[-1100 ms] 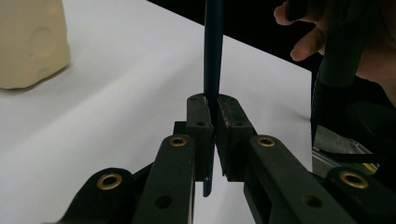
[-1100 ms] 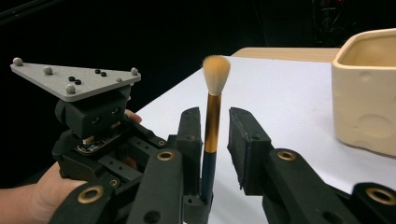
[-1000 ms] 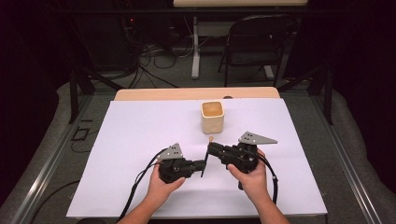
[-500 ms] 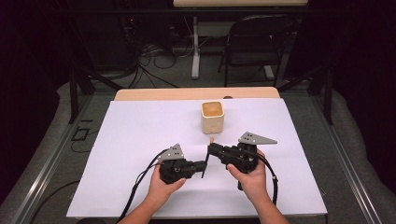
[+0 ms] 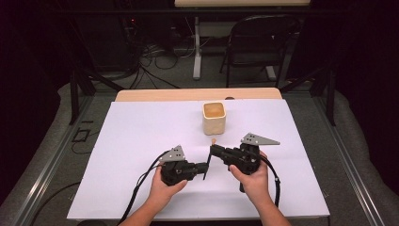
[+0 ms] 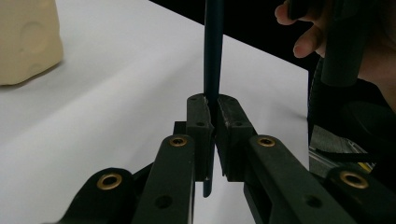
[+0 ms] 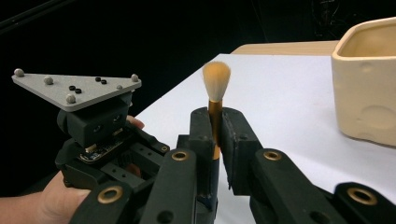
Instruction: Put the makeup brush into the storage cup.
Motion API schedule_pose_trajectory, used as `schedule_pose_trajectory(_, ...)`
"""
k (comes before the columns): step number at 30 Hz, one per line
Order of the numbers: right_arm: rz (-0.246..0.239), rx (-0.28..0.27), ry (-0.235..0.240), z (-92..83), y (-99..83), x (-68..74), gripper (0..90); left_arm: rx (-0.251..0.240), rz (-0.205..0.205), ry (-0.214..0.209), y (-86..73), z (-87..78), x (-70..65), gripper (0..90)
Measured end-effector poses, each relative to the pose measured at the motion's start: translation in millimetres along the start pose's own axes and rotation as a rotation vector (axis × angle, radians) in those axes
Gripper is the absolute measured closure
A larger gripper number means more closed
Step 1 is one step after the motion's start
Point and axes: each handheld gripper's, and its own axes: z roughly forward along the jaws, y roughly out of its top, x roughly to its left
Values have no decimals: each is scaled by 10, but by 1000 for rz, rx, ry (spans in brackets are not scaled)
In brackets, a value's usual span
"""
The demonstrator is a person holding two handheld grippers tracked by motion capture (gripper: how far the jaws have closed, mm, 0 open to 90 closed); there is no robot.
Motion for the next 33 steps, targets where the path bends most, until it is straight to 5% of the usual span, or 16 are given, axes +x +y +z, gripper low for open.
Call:
schedule_pose_trajectory(20, -6, 0, -5, -2, -1, 7, 840, -5, -11, -11, -7, 4, 5, 840)
schedule_pose_trajectory(33, -39, -9, -24, -26, 3, 15, 840, -11, -29, 8, -3, -14, 12, 645)
